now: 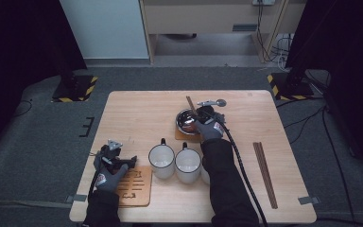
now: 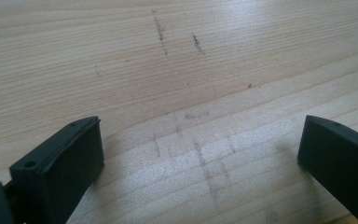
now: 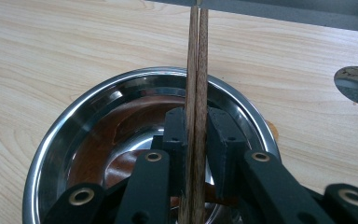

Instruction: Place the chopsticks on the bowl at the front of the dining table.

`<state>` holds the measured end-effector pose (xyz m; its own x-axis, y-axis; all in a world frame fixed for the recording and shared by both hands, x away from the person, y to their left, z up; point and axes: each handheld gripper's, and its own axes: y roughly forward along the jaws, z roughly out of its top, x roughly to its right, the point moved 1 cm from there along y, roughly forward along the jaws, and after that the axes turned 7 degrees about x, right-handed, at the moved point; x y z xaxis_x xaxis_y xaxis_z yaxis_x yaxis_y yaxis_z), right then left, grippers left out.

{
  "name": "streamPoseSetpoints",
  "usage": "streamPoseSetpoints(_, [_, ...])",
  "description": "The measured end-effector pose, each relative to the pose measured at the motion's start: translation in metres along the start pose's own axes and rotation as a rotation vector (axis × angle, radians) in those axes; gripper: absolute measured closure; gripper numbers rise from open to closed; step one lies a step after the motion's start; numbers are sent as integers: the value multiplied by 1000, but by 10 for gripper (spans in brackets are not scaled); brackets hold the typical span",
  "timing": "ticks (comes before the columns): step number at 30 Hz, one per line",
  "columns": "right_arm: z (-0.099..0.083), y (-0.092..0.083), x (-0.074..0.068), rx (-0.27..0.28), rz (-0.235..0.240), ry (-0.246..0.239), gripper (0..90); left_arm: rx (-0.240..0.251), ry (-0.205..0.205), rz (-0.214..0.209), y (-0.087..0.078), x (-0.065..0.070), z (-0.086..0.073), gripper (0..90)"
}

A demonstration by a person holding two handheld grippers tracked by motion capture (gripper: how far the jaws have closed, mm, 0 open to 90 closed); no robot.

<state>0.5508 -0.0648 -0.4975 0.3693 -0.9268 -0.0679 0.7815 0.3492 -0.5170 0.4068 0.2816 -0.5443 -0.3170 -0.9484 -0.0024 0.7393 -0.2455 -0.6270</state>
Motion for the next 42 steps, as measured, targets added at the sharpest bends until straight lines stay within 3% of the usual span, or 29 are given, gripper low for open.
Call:
streamPoseSetpoints(7, [0, 0, -2, 1, 2, -14, 715, 0, 0, 0, 0, 0, 0, 0])
streamPoseSetpoints(11, [2, -3, -3, 23, 15, -8, 631, 0, 0, 0, 0, 0, 0, 0])
streamPoseSetpoints(23, [13, -16, -1, 93, 34, 2, 535, 0, 0, 0, 0, 0, 0, 0])
streamPoseSetpoints(31, [32, -40, 1, 142, 51, -24, 487, 0, 0, 0, 0, 0, 0, 0])
streamPoseSetpoints(42, [38, -63, 9, 151, 69, -59, 459, 0, 0, 0, 0, 0, 0, 0])
